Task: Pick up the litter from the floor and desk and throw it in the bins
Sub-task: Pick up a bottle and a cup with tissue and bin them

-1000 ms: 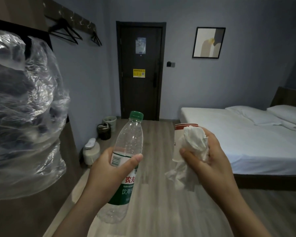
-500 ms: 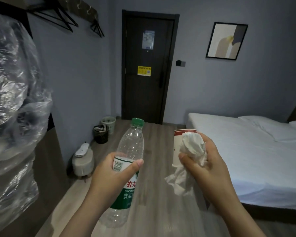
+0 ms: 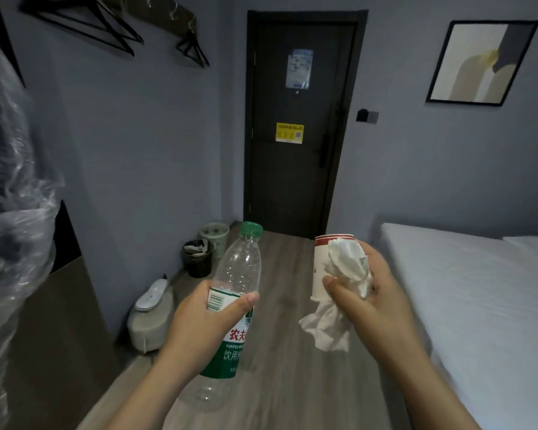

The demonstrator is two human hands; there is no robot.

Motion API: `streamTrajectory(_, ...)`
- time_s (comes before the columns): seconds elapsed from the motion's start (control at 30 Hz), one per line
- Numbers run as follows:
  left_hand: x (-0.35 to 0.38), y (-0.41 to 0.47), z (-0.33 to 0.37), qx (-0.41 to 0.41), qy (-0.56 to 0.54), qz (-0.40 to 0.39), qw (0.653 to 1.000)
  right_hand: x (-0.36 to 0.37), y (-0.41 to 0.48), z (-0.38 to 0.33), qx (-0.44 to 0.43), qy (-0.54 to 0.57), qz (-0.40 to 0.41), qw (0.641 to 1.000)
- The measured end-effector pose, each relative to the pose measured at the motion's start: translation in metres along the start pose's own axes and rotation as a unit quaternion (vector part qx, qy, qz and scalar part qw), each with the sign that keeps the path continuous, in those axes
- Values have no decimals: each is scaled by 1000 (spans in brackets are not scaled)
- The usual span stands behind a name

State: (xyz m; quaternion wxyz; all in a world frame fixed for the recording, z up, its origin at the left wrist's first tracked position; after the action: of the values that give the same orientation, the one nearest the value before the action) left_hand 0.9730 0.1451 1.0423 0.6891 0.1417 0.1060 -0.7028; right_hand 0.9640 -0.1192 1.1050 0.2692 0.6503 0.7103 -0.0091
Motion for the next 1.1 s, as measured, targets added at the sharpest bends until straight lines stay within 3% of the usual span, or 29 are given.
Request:
streamTrajectory(0.27,-6,135,-26,-48,-3,25,999,7,151,69,-1,-6,-51,999)
streamTrajectory(0.7,-113,387,-114,-107,14,43,993,125,414,161,31,-10,-95,995)
streamTrajectory(1.1,-161,598,-185,-166,34,59,984,190,628,270,49,28,-119,991)
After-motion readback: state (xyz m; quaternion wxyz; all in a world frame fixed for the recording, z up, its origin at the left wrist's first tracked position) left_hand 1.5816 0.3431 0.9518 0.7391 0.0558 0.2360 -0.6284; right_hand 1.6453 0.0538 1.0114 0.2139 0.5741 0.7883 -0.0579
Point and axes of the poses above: each hand's wrist, its own y-axis towards the middle knuckle, its own x-axis out of the palm, z = x × y, the point moved 10 cm from there along y, towards the middle knuckle, and after that the axes turned 15 degrees about -z, right-handed, at the moved point
